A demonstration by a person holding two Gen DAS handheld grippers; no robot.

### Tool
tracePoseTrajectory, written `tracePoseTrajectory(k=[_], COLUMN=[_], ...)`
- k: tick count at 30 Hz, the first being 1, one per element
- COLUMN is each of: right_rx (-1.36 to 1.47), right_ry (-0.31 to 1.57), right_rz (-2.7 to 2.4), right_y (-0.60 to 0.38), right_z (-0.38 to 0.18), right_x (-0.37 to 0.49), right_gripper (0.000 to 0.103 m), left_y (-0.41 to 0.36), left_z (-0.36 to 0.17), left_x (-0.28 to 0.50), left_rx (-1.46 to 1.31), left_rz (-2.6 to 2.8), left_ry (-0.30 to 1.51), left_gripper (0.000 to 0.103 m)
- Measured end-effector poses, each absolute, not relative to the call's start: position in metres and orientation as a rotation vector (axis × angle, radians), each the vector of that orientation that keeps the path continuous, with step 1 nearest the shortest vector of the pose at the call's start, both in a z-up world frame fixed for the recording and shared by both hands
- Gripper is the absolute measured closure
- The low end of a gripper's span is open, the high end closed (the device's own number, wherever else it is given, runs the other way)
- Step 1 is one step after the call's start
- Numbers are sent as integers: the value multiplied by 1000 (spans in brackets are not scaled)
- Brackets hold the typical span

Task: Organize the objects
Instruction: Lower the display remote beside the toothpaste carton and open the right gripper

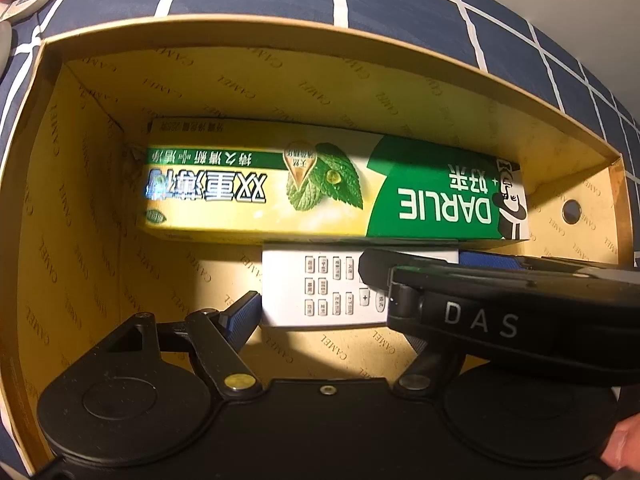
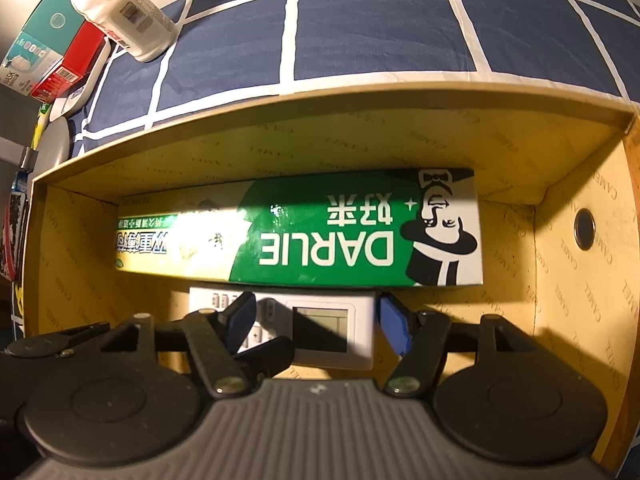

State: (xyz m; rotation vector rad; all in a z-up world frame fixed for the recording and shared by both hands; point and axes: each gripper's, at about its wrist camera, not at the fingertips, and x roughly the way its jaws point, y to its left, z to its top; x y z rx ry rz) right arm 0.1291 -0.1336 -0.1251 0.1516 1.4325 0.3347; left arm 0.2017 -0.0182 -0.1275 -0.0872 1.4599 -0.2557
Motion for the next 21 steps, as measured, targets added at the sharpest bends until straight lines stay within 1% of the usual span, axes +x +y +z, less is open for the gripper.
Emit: tracePoseTrajectory(k=[11,21], right_rx=[155,154], right_ry=[1432,1414], right_rz=[332,331], right_y=[-135,-141], right_z=[-122,-106], right_x=[129,118], right_gripper=[36,35], left_y=[-15,-14], left_z=[-125,-105], left_x=[202,190], left_rx=[-101,-111], left_rz=[-249,-221], left_ry=[1463,1436], left_gripper=[31,30])
